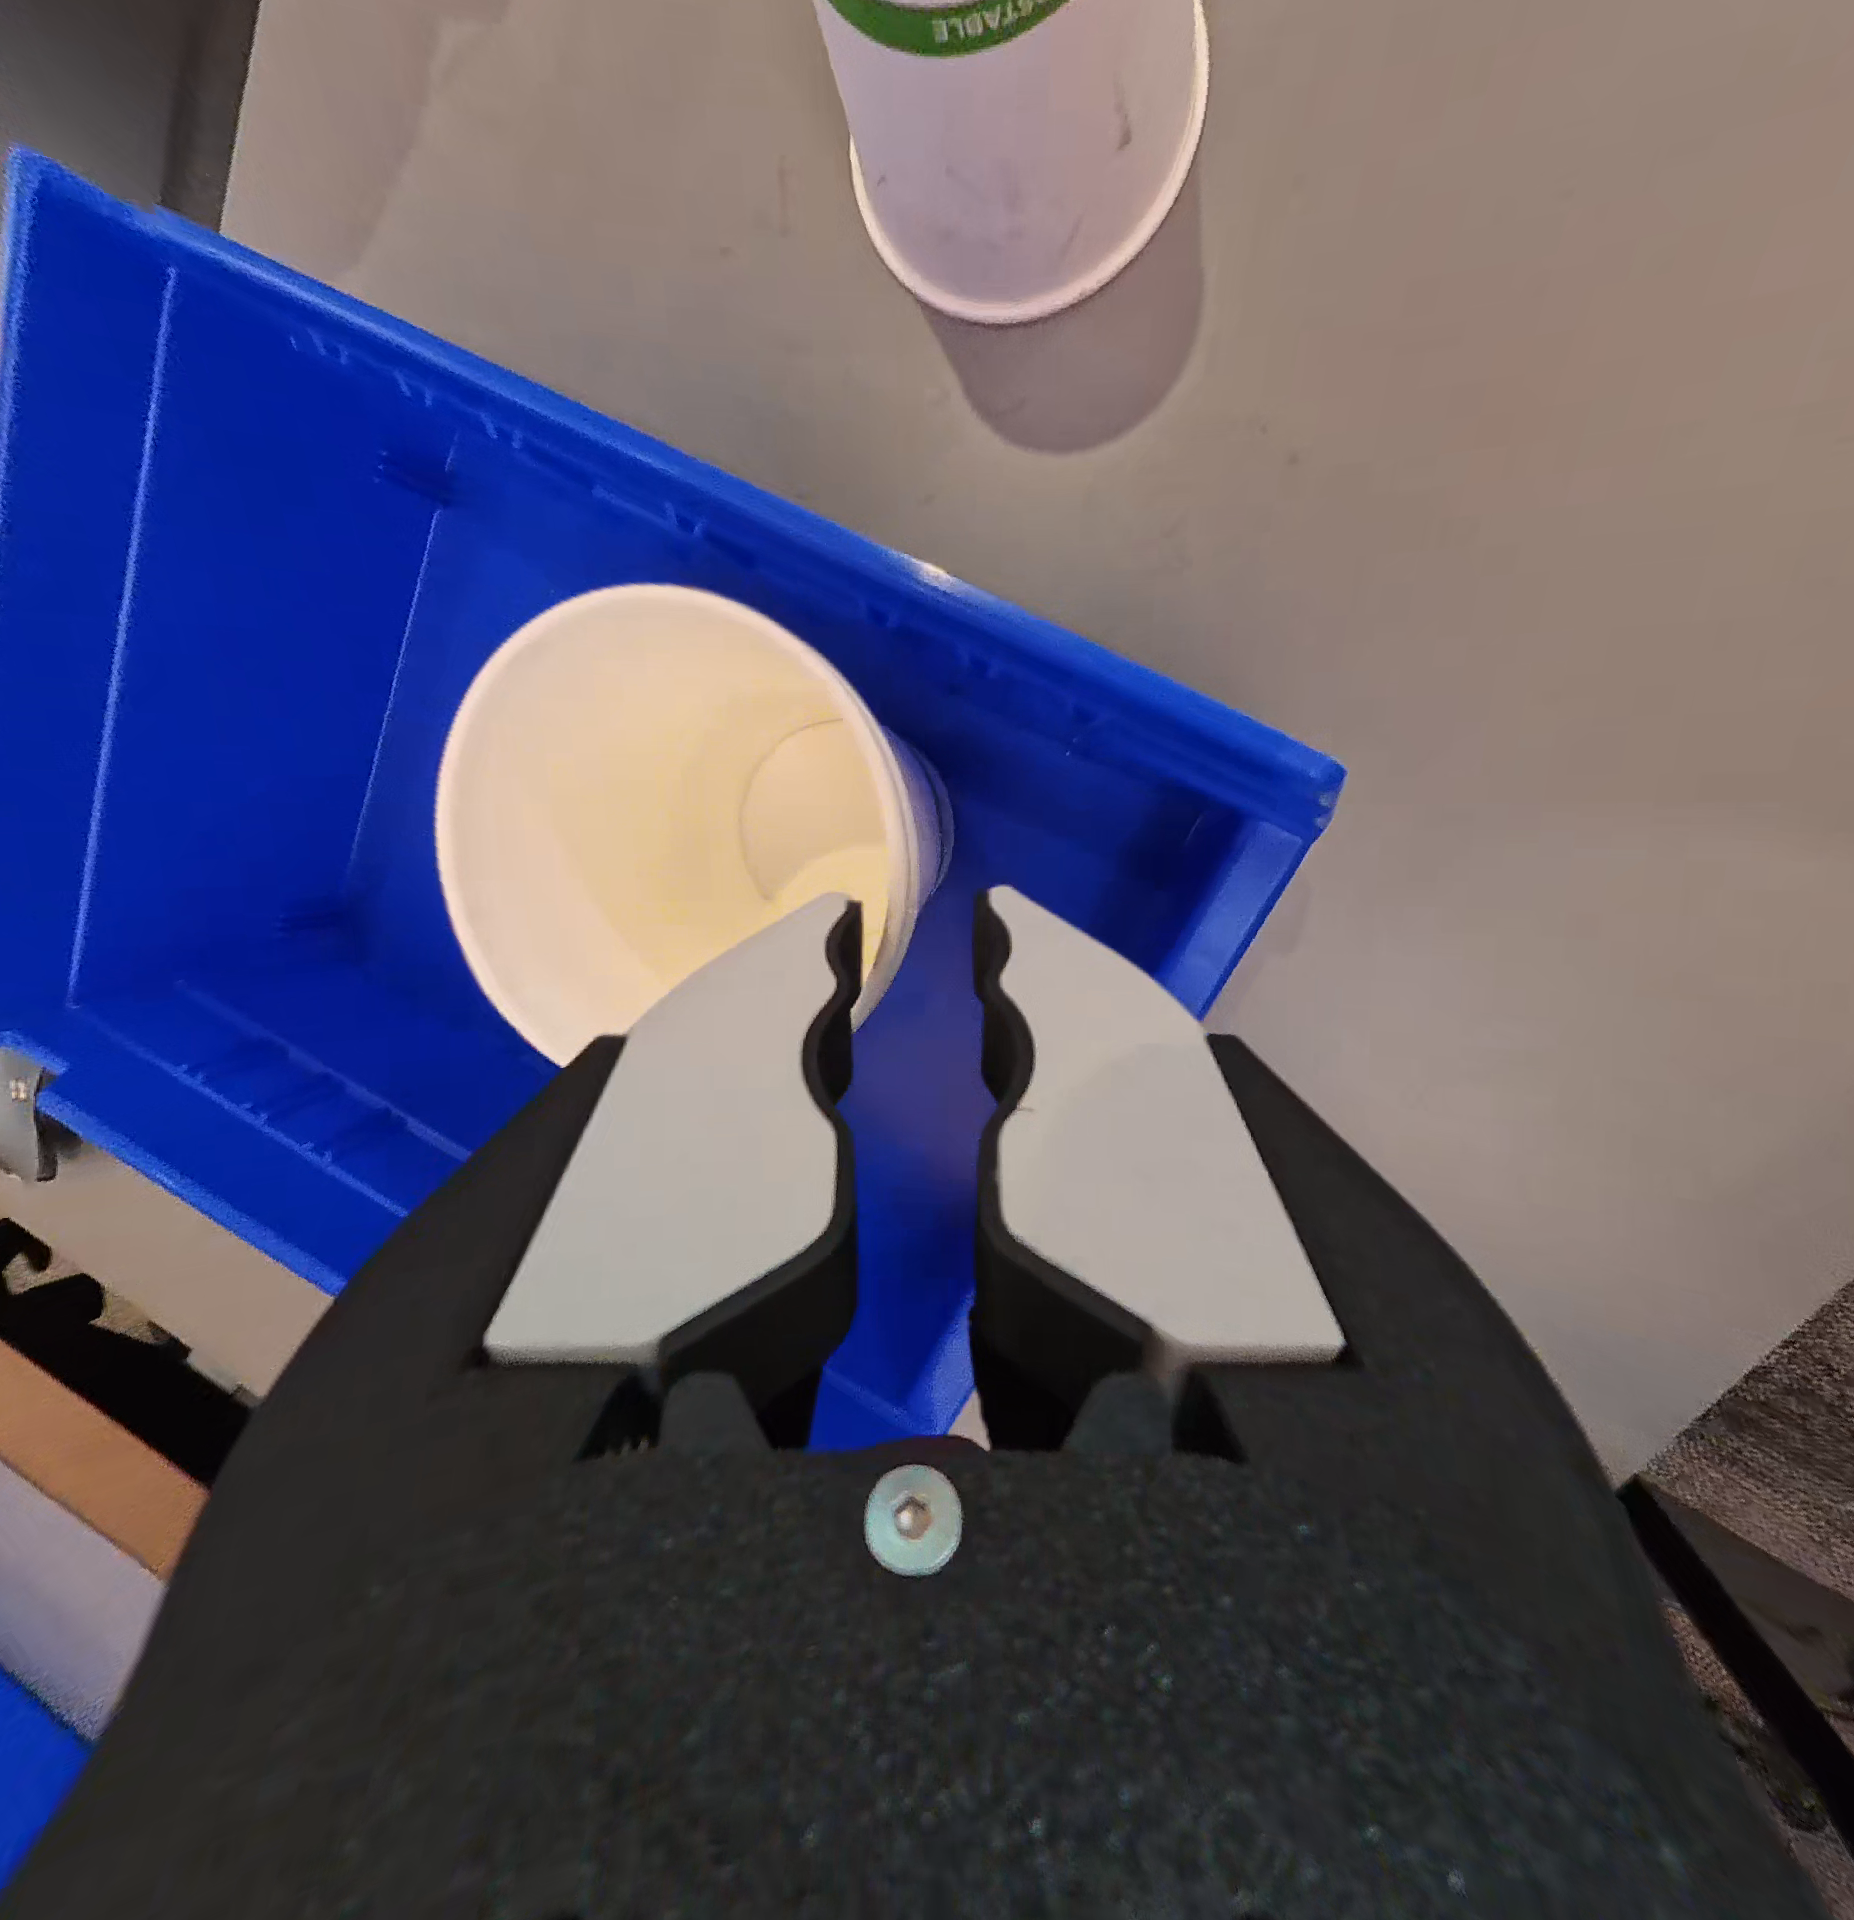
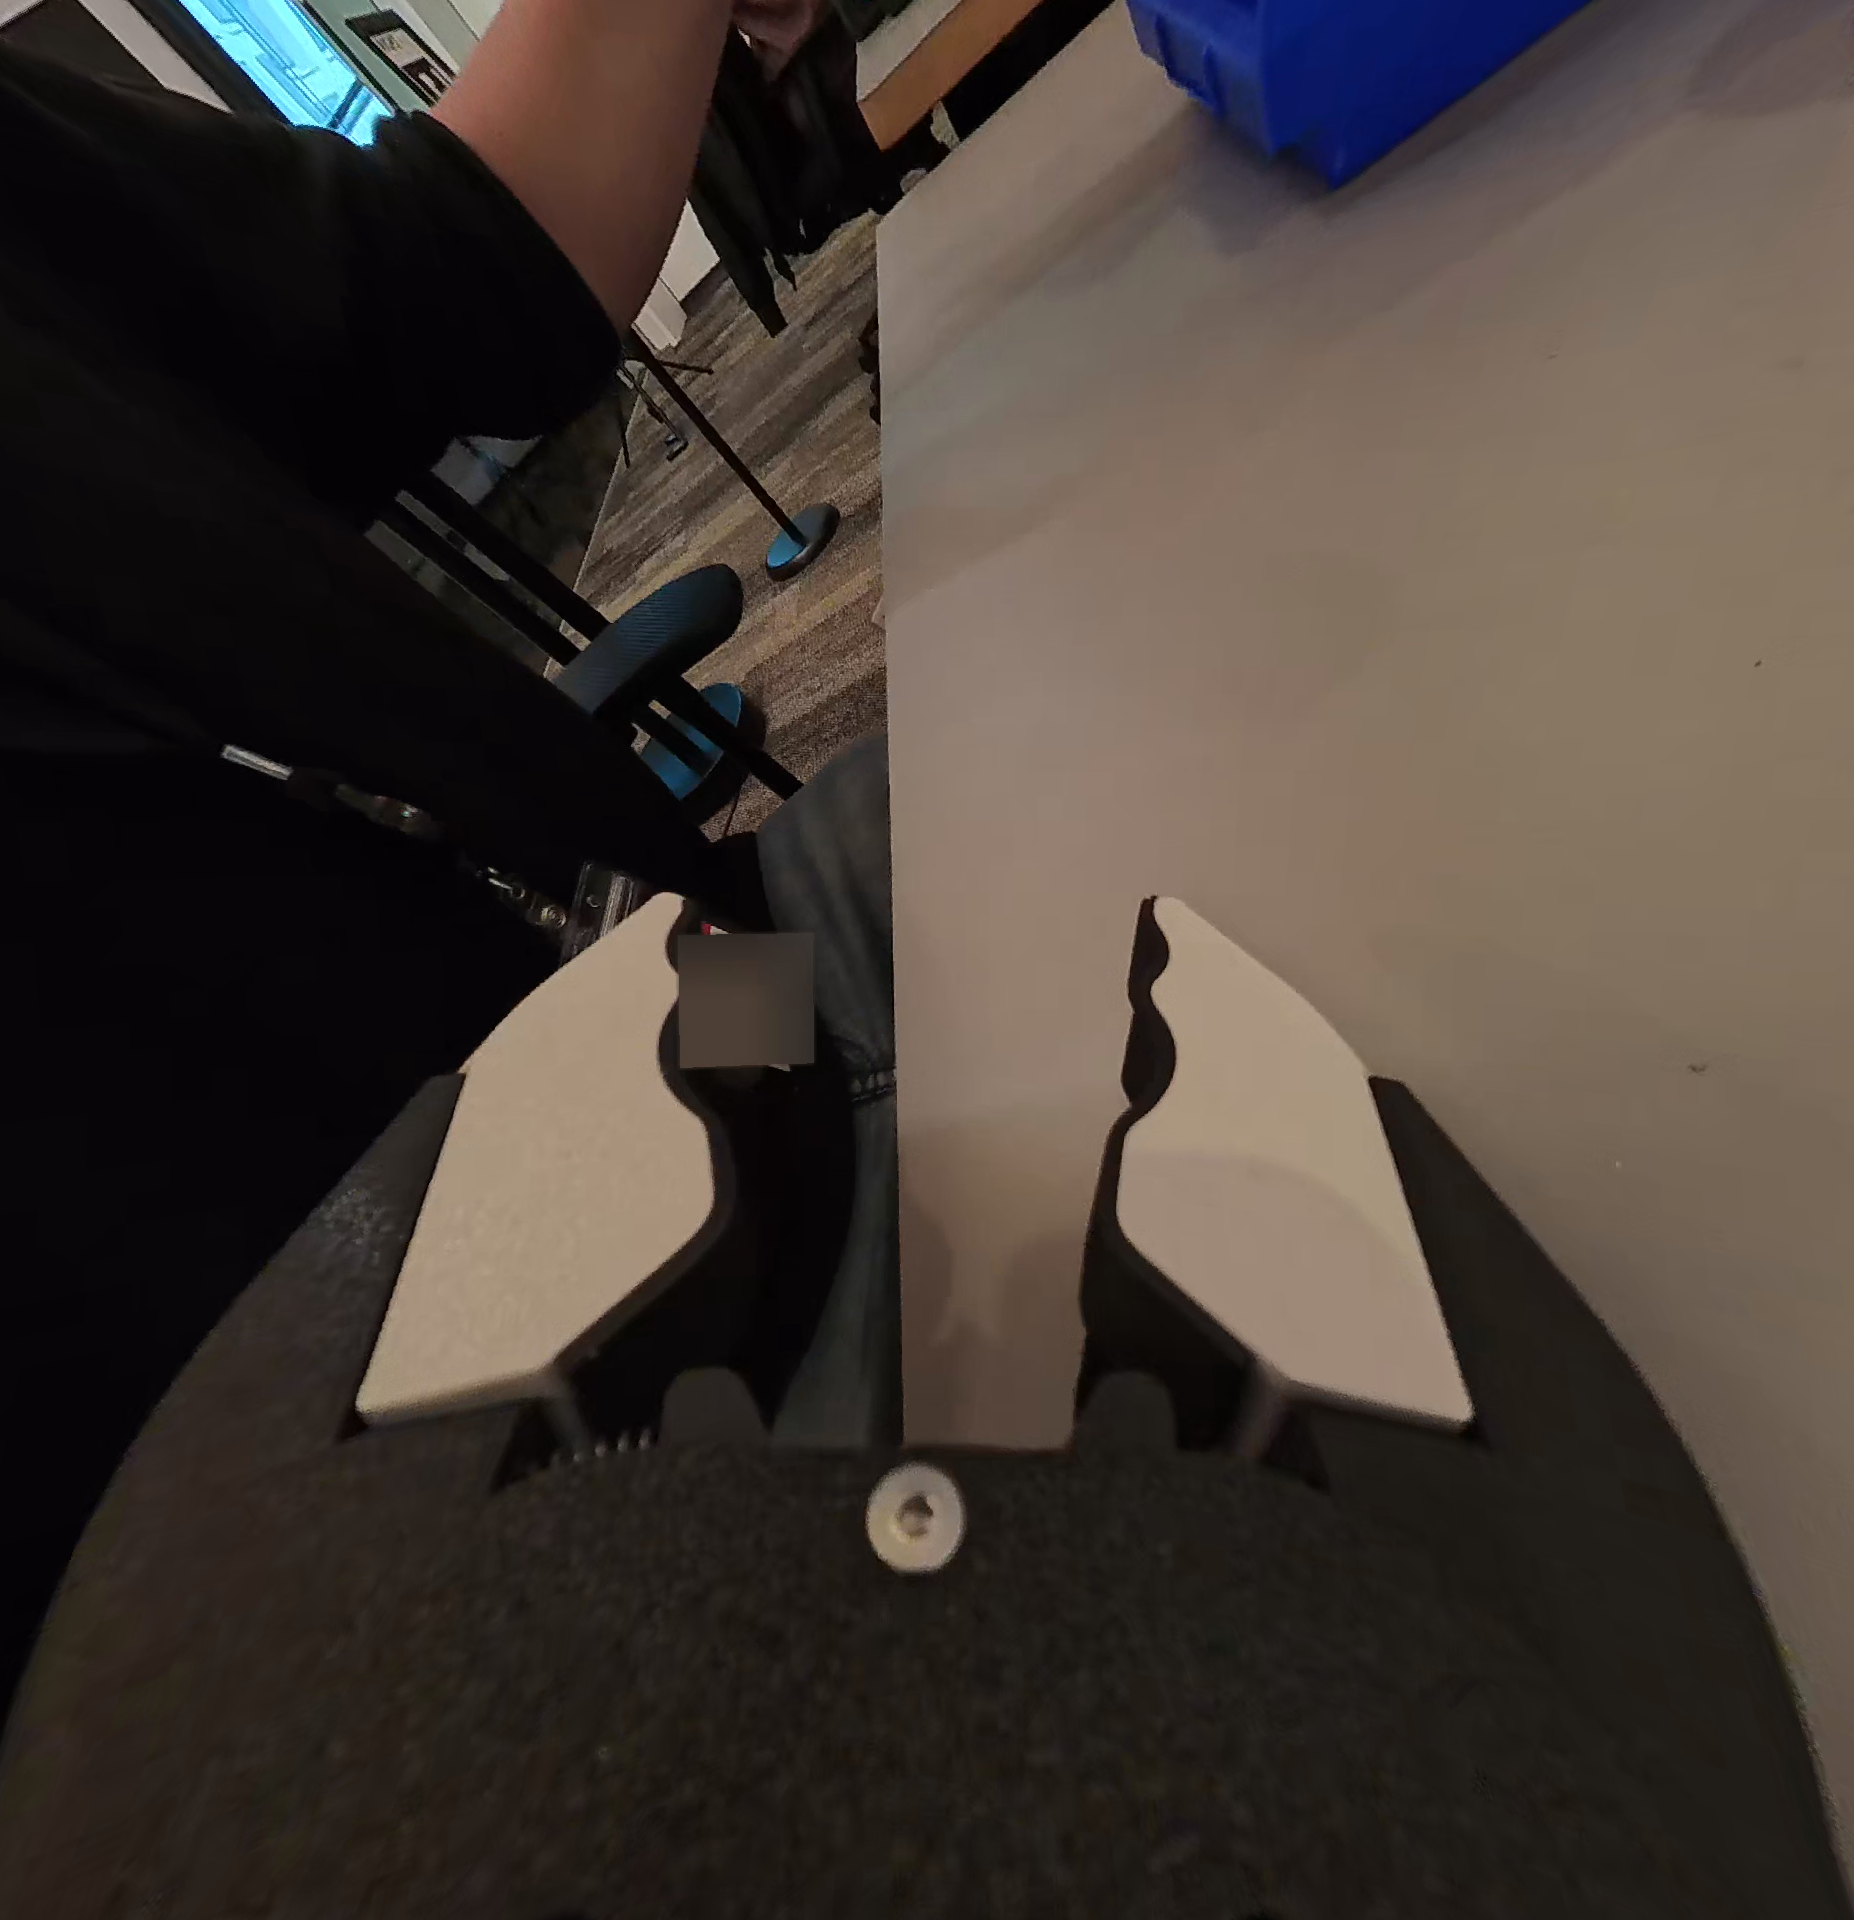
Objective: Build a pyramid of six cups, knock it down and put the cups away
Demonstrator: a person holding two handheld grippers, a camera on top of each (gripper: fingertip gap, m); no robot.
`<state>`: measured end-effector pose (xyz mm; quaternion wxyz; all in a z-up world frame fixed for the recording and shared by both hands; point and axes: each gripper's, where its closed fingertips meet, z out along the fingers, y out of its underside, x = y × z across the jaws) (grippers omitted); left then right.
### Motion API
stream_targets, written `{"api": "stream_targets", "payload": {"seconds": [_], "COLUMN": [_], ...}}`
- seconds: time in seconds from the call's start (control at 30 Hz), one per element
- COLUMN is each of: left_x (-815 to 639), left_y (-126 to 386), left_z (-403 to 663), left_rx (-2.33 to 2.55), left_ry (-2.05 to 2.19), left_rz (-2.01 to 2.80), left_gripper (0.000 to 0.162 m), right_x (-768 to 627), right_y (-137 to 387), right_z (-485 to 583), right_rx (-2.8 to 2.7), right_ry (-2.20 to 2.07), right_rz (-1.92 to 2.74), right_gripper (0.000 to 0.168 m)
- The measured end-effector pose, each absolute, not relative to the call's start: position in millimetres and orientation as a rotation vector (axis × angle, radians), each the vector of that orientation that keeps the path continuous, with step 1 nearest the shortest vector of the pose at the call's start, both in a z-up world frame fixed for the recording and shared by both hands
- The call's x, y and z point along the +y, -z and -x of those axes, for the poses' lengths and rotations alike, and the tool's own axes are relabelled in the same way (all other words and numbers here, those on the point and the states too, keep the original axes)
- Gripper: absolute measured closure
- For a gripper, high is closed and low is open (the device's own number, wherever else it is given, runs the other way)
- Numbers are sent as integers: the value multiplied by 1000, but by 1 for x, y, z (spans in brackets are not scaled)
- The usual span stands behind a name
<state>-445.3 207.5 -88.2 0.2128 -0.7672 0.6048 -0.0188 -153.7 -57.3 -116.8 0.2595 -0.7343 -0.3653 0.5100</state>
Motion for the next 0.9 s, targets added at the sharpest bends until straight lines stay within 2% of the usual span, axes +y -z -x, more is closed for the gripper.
{"api": "stream_targets", "payload": {"seconds": [0.13,0.2,0.33,0.9], "left_x": [210,210,210,214], "left_y": [82,83,83,46], "left_z": [444,443,440,446], "left_rx": [1645,1650,1654,1652], "left_ry": [99,123,166,109], "left_rz": [2123,2135,2146,2130], "left_gripper": [143,155,159,159], "right_x": [-57,-58,-60,-62], "right_y": [115,116,119,128], "right_z": [154,155,155,155], "right_rx": [-988,-989,-1002,-1003], "right_ry": [-1393,-1398,-1394,-1406], "right_rz": [1984,1990,2007,2040], "right_gripper": [91,91,91,95]}}
